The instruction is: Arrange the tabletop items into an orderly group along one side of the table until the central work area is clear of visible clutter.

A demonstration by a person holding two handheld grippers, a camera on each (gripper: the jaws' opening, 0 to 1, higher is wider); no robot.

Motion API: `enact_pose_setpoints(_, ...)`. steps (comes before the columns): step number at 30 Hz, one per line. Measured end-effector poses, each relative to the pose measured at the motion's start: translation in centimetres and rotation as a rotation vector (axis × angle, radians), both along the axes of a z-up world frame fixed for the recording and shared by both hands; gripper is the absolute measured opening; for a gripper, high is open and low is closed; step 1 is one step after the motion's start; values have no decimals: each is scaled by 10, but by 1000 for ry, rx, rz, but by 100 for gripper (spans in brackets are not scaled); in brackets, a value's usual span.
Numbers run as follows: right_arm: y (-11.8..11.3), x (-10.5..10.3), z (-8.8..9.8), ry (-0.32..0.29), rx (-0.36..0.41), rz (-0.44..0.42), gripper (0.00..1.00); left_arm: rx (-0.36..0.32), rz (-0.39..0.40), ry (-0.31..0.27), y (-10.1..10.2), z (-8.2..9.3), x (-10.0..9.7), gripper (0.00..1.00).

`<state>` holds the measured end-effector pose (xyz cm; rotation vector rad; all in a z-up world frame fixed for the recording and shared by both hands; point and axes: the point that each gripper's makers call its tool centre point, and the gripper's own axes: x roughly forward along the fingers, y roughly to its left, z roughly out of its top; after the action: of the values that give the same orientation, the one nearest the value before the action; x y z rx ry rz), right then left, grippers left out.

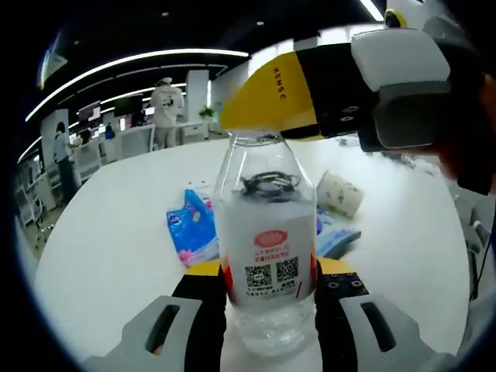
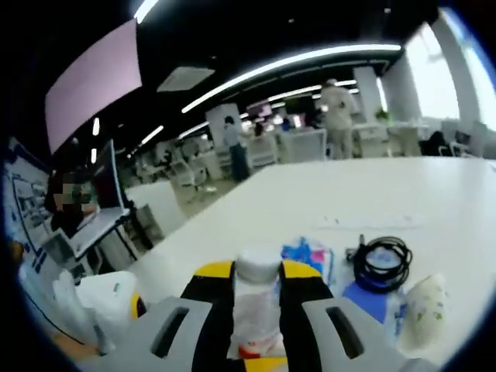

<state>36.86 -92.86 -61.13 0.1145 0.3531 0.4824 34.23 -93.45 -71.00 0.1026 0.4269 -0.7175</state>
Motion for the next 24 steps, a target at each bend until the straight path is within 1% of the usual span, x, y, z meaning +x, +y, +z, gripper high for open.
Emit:
enact_pose_setpoints(1,2,-3,1,-12,-11,5,17,-7,5,-7,1,0,0,42)
enact_pose_setpoints(2,5,-6,1,-10,-1,8,17,-6,8,-8,2,0,-1,42)
enact_pose_setpoints(3,7,-8,2,-26,-32,20,17,-6,9,-12,2,1,-2,42)
enact_pose_setpoints(5,11,-15,3,-45,-42,32,17,-6,9,-27,3,1,-4,42)
enact_pose_setpoints(6,12,-18,4,-61,-59,43,17,-6,11,-36,4,1,-6,42)
enact_pose_setpoints(7,14,-22,5,-92,-99,57,17,-6,11,-41,5,1,-7,42)
enact_pose_setpoints(8,17,-26,5,-101,-109,69,18,1,13,-52,6,1,-9,42)
enact_pose_setpoints(12,27,-43,6,-167,-236,134,18,2,15,-71,10,0,-14,41)
enact_pose_setpoints(14,33,-52,6,-189,-267,168,18,8,15,-79,13,0,-17,41)
enact_pose_setpoints(16,36,-60,5,-224,-318,189,18,8,13,-80,16,-1,-20,41)
enact_pose_setpoints(18,37,-63,4,-232,-333,190,18,10,4,-85,16,0,-22,41)
enact_pose_setpoints(19,37,-64,4,-231,-338,190,18,23,3,-80,16,0,-22,41)
enact_pose_setpoints(24,32,-64,3,-219,-320,180,18,39,-8,-90,16,-1,-24,41)
